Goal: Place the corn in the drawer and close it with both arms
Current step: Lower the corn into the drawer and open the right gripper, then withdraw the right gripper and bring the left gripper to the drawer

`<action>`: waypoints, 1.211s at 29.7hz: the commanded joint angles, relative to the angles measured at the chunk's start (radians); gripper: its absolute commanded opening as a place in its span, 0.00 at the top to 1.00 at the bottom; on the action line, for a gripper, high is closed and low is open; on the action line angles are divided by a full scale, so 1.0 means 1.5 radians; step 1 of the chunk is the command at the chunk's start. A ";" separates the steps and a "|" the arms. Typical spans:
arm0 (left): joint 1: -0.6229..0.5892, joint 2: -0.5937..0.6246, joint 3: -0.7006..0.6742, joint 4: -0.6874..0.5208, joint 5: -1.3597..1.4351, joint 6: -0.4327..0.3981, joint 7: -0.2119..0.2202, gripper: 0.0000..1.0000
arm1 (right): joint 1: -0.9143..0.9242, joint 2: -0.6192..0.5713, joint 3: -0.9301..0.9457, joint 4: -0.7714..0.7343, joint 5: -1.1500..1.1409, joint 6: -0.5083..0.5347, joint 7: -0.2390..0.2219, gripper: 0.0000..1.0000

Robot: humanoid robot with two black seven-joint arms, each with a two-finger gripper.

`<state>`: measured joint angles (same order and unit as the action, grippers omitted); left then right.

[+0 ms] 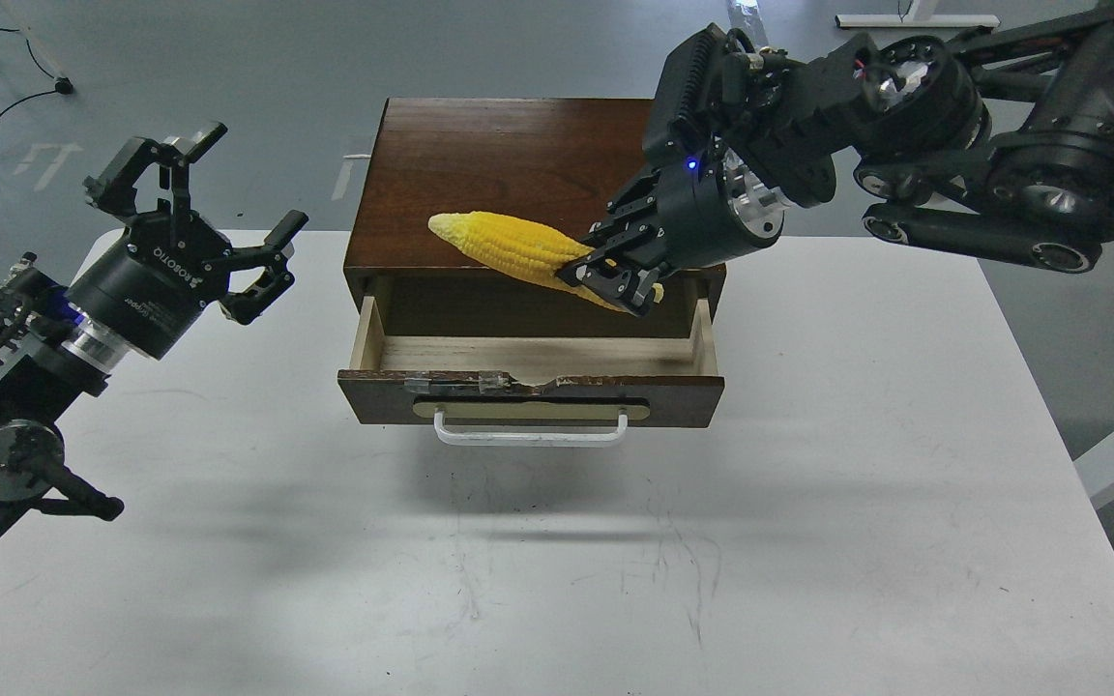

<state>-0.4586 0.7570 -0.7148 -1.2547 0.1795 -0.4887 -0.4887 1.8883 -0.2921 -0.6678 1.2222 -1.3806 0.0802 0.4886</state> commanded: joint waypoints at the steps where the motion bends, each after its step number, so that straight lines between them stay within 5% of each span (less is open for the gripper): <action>1: 0.000 0.001 0.000 0.000 0.000 0.000 0.000 0.00 | -0.008 0.005 -0.005 -0.001 0.000 -0.001 0.000 0.74; 3: 0.000 0.001 0.000 0.000 0.000 0.000 0.000 0.00 | -0.012 0.005 -0.005 -0.001 0.000 -0.001 0.000 0.67; 6: 0.000 0.001 0.000 0.000 0.000 0.000 0.000 0.00 | -0.015 0.004 -0.006 0.000 0.002 -0.002 0.000 0.37; 8: 0.000 0.000 0.000 0.000 0.000 0.000 0.000 0.00 | -0.015 0.004 -0.005 0.000 0.003 -0.003 0.000 0.31; 22: -0.008 0.007 -0.008 0.017 0.000 0.000 0.000 0.00 | -0.012 -0.032 0.017 0.003 0.041 -0.026 0.000 0.07; 28: -0.028 0.020 -0.010 0.038 0.000 0.000 0.000 0.00 | -0.036 -0.143 0.060 0.006 0.264 -0.022 0.000 0.04; 36: -0.081 0.027 -0.012 0.029 0.082 0.000 0.000 0.00 | -0.253 -0.302 0.243 -0.002 0.558 -0.020 0.000 0.04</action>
<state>-0.5442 0.7948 -0.7313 -1.2010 0.2109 -0.4887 -0.4887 1.6607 -0.6558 -0.4400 1.2262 -0.6948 0.0492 0.4884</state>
